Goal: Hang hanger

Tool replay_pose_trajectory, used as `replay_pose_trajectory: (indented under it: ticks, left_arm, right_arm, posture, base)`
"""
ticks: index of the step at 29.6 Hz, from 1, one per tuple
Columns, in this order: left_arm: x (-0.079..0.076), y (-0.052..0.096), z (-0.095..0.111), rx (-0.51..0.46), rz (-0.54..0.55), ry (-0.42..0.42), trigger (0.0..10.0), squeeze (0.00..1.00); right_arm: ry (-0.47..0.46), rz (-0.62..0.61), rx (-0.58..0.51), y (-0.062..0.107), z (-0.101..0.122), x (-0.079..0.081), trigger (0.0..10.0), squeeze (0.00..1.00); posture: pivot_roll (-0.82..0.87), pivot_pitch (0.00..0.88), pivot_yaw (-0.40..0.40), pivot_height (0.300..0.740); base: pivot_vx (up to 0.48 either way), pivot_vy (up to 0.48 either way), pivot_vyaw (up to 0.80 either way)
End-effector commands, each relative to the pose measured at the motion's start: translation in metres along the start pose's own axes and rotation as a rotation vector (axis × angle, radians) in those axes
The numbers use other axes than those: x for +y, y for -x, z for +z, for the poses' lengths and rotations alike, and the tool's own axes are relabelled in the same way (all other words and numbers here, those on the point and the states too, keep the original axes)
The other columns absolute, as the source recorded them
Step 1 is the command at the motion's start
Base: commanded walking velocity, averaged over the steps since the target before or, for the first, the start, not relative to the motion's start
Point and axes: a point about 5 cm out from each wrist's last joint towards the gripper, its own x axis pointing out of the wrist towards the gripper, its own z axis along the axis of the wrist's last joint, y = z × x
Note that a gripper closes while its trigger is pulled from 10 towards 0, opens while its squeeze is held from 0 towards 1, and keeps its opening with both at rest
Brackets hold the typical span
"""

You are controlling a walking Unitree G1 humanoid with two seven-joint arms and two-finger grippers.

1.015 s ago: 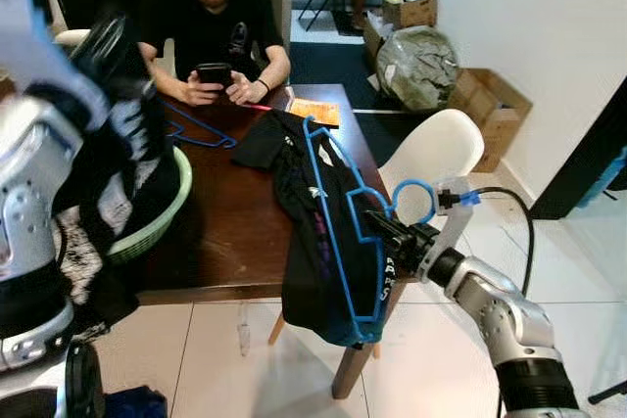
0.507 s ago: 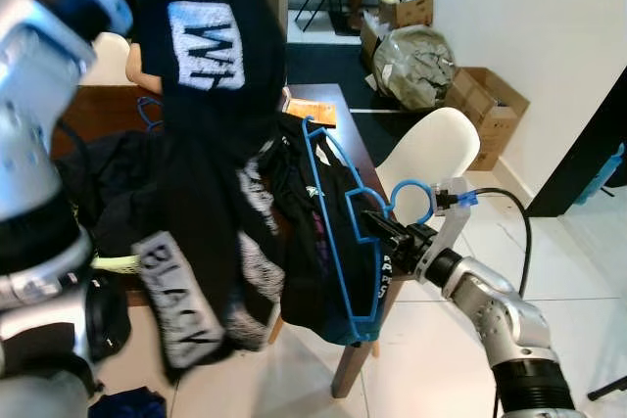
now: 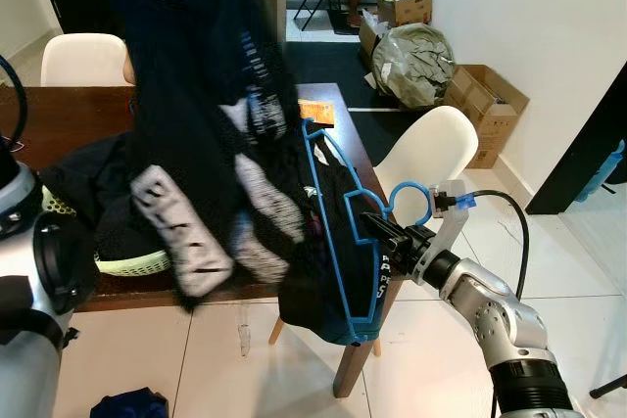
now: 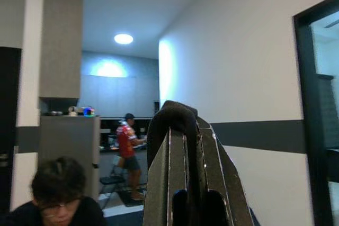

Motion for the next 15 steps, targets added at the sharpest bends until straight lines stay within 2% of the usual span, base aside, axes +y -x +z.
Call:
replay_pose_trajectory:
  ticks: [1,2,3,5,7,8,9,10,11,12,14,15]
  left_arm:
    - [0.008,0.003,0.004,-0.020,0.037,-0.026,0.0,0.00]
    - [0.015,0.006,-0.003,0.010,0.066,-0.034,0.0,0.00]
    - [0.015,0.006,-0.003,0.010,0.066,-0.034,0.0,0.00]
    - [0.031,0.015,-0.019,0.080,0.138,-0.066,0.0,0.00]
    - [0.031,0.015,-0.019,0.080,0.138,-0.066,0.0,0.00]
    - [0.040,0.021,-0.024,0.109,0.186,-0.101,0.0,0.00]
    - [0.050,0.027,-0.024,0.120,0.249,-0.148,0.0,0.00]
    - [0.050,0.027,-0.024,0.120,0.249,-0.148,0.0,0.00]
    - [0.056,0.031,-0.023,0.122,0.290,-0.179,0.0,0.00]
    - [0.067,0.035,-0.013,0.104,0.352,-0.240,0.0,0.00]
    - [0.067,0.035,-0.013,0.104,0.352,-0.240,0.0,0.00]
    - [0.074,0.037,-0.001,0.079,0.398,-0.285,0.0,0.00]
  right_arm:
    - [-0.009,-0.008,-0.014,0.000,0.001,-0.001,10.0,0.00]
    - [-0.010,-0.009,-0.014,0.001,0.001,-0.002,10.0,0.00]
    - [-0.010,-0.009,-0.014,0.001,0.001,-0.002,10.0,0.00]
    - [-0.010,-0.010,-0.015,0.001,0.002,-0.002,10.0,0.00]
    - [-0.010,-0.010,-0.015,0.001,0.002,-0.002,10.0,0.00]
    - [-0.010,-0.010,-0.015,0.002,0.002,-0.002,10.0,0.00]
    - [-0.010,-0.011,-0.015,0.002,0.002,-0.002,10.0,0.00]
    - [-0.010,-0.011,-0.015,0.002,0.002,-0.002,10.0,0.00]
    - [-0.010,-0.011,-0.014,0.003,0.002,-0.002,10.0,0.00]
    - [-0.010,-0.010,-0.013,0.003,0.002,-0.002,10.0,0.00]
    - [-0.010,-0.010,-0.013,0.003,0.002,-0.002,10.0,0.00]
    - [-0.011,-0.010,-0.011,0.003,0.002,-0.002,10.0,0.00]
  posture:
    - [0.09,0.000,-0.024,0.740]
    - [0.09,0.000,-0.024,0.740]
    - [0.09,0.000,-0.024,0.740]
    - [0.09,0.000,-0.025,0.740]
    - [0.09,0.000,-0.025,0.740]
    - [0.09,0.000,-0.027,0.740]
    - [0.09,0.000,-0.029,0.740]
    - [0.09,0.000,-0.029,0.740]
    - [0.09,0.000,-0.029,0.740]
    - [0.09,0.000,-0.030,0.740]
    - [0.09,0.000,-0.030,0.740]
    - [0.09,0.000,-0.033,0.740]
  base:
    - [0.000,0.000,0.00]
    - [0.000,0.000,0.00]
    - [0.000,0.000,0.00]
    - [0.000,0.000,0.00]
    - [0.000,0.000,0.00]
    - [0.000,0.000,0.00]
    - [0.000,0.000,0.00]
    - [0.000,0.000,0.00]
    - [0.000,0.000,0.00]
    - [0.000,0.000,0.00]
    - [0.000,0.000,0.00]
    - [0.000,0.000,0.00]
